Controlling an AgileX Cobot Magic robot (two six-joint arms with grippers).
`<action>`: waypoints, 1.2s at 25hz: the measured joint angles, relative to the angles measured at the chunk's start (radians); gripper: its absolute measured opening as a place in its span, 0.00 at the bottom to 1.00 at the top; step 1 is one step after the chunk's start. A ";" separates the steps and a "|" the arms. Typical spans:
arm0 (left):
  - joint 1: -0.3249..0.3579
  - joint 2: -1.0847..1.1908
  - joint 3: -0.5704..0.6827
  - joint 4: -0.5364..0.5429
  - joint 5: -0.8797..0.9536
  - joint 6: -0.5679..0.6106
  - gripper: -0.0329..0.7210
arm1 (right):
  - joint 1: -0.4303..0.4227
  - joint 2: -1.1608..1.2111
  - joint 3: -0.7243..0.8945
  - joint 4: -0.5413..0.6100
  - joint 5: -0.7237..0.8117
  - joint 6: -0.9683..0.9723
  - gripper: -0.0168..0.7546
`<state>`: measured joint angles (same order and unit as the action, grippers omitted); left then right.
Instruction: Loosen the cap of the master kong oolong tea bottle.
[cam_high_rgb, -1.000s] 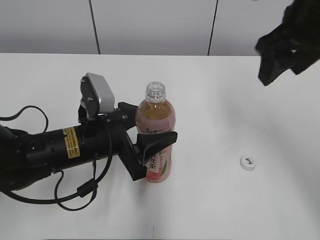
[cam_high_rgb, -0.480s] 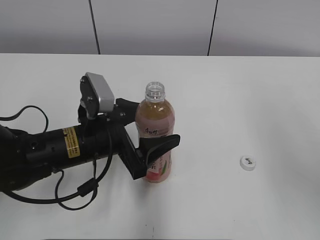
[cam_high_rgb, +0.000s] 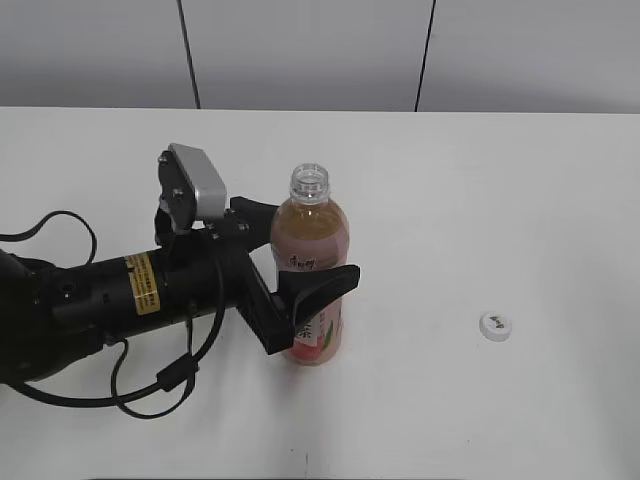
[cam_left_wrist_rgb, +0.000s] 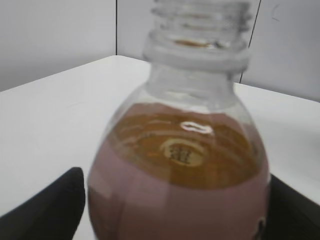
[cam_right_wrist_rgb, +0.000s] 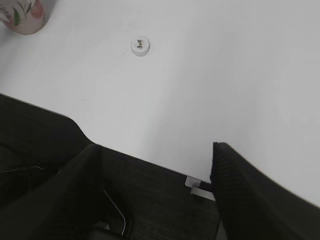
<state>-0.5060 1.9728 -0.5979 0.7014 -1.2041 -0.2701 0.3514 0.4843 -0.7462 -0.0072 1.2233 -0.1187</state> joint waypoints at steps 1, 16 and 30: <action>0.000 0.000 0.000 0.000 0.000 0.000 0.83 | 0.000 -0.038 0.014 0.000 0.000 -0.003 0.69; 0.000 -0.140 0.000 -0.027 -0.002 -0.034 0.83 | 0.000 -0.282 0.185 -0.008 0.002 -0.021 0.69; 0.000 -0.272 0.000 -0.037 -0.004 -0.081 0.83 | 0.000 -0.282 0.234 -0.037 -0.119 -0.025 0.69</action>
<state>-0.5060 1.7010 -0.5979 0.6648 -1.2079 -0.3508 0.3514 0.2020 -0.5123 -0.0444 1.1044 -0.1441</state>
